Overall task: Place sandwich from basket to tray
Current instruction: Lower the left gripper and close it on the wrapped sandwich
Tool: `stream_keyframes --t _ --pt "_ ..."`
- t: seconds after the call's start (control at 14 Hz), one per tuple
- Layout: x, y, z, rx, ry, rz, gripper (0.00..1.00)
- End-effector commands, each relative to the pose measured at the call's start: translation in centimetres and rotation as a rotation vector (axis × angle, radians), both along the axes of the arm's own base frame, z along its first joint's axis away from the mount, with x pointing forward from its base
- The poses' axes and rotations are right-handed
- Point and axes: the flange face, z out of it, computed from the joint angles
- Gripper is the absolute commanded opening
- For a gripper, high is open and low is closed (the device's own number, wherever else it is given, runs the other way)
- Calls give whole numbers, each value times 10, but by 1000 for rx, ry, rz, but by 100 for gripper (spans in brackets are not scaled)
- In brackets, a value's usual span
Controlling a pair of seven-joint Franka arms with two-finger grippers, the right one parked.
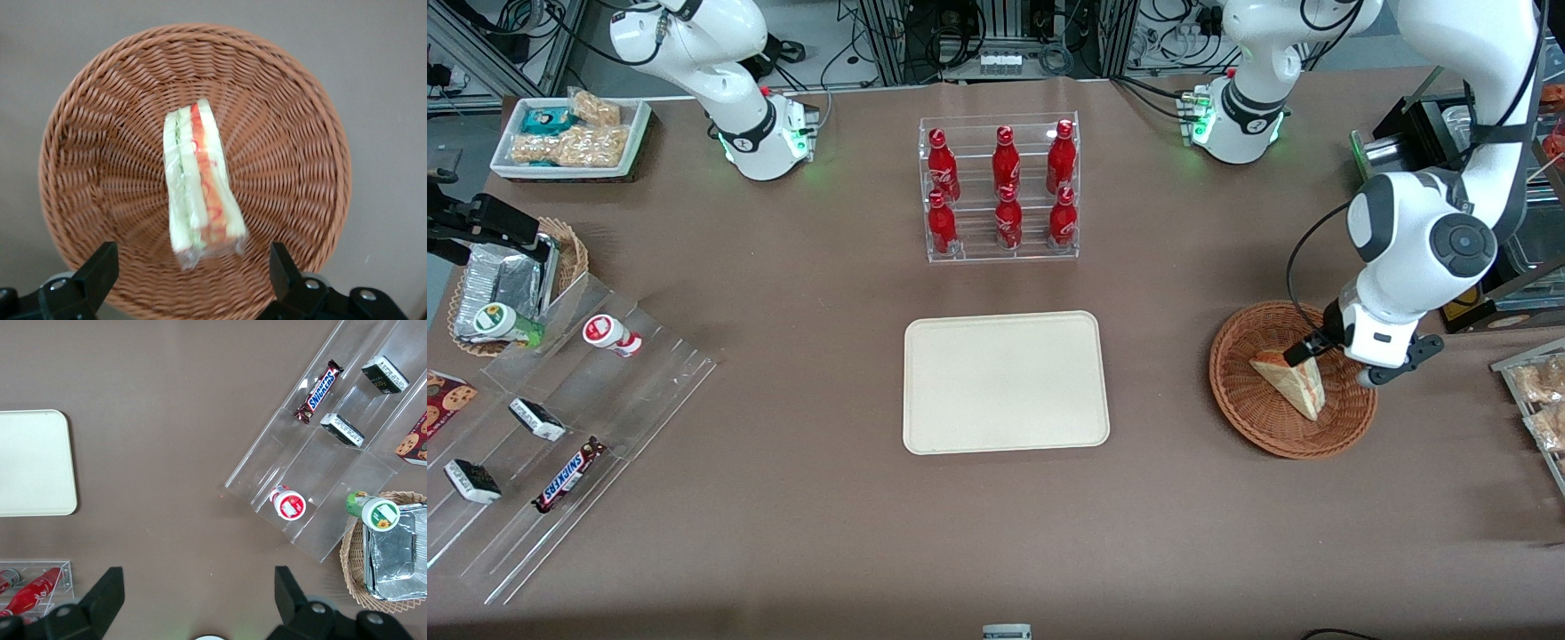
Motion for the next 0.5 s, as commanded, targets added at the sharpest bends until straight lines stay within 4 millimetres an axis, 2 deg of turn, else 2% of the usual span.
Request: stream_keyframes --t 0.0,0.21,0.29,0.36,0.43 --pt "10 0 -19 -10 -36 188 100" --pt "8 -1 -46 -13 -2 221 100" --pt "8 -1 -50 -13 7 227 92" --pt "6 -1 -50 -11 13 227 60" --pt "6 -1 -48 -10 13 224 32"
